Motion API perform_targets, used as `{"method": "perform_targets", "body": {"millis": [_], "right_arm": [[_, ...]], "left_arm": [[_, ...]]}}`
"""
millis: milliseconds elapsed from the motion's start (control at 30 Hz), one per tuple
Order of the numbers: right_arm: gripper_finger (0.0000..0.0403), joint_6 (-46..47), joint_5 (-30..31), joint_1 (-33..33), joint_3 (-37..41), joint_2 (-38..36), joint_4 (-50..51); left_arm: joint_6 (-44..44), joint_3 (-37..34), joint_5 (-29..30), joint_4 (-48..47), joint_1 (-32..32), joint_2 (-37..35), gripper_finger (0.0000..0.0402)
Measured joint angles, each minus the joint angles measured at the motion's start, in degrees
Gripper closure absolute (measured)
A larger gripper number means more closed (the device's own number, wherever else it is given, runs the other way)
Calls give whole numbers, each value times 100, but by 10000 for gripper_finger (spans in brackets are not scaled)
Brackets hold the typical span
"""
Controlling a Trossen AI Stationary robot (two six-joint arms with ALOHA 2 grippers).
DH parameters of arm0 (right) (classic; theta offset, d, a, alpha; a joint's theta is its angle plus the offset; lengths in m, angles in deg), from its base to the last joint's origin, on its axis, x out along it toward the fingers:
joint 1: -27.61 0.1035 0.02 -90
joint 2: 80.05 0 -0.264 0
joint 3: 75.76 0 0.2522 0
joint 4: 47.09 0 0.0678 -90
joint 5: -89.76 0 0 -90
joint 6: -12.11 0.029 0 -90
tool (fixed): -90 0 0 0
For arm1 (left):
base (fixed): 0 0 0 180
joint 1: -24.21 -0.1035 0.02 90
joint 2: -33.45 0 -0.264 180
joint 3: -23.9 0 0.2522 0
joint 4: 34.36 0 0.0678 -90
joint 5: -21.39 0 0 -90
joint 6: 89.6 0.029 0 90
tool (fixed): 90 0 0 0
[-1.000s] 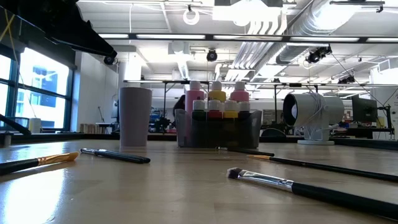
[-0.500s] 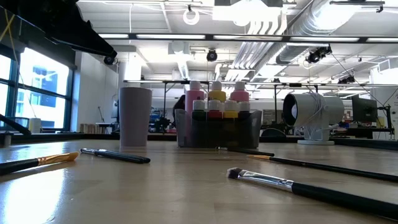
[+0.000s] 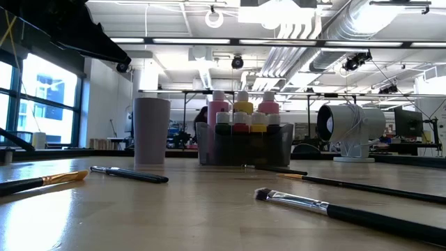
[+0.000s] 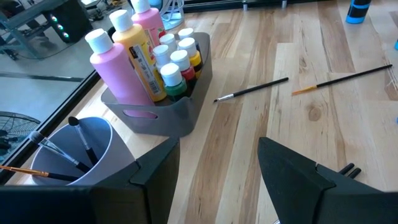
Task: Pick & Place Paint Supplies
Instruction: Put the small blue paint bottle into the gray bin
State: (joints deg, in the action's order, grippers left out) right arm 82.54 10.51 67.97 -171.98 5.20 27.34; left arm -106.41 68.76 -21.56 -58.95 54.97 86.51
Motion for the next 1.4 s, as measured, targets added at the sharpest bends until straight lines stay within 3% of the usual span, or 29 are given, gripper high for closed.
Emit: {"method": "perform_targets", "body": {"millis": [500, 1033, 1167, 1400], "right_arm": [[388, 2, 86, 0, 0, 44, 2], [217, -1, -496, 148, 0, 749, -11], [200, -11, -497, 274, 0, 890, -42], [208, 151, -482, 513, 2, 984, -196]], "left_arm": [[1, 0, 9, 0, 0, 0, 190], [1, -1, 15, -1, -2, 1, 190], [0, -2, 14, -2, -2, 2, 190], [0, -2, 13, 4, -2, 2, 190]]}}
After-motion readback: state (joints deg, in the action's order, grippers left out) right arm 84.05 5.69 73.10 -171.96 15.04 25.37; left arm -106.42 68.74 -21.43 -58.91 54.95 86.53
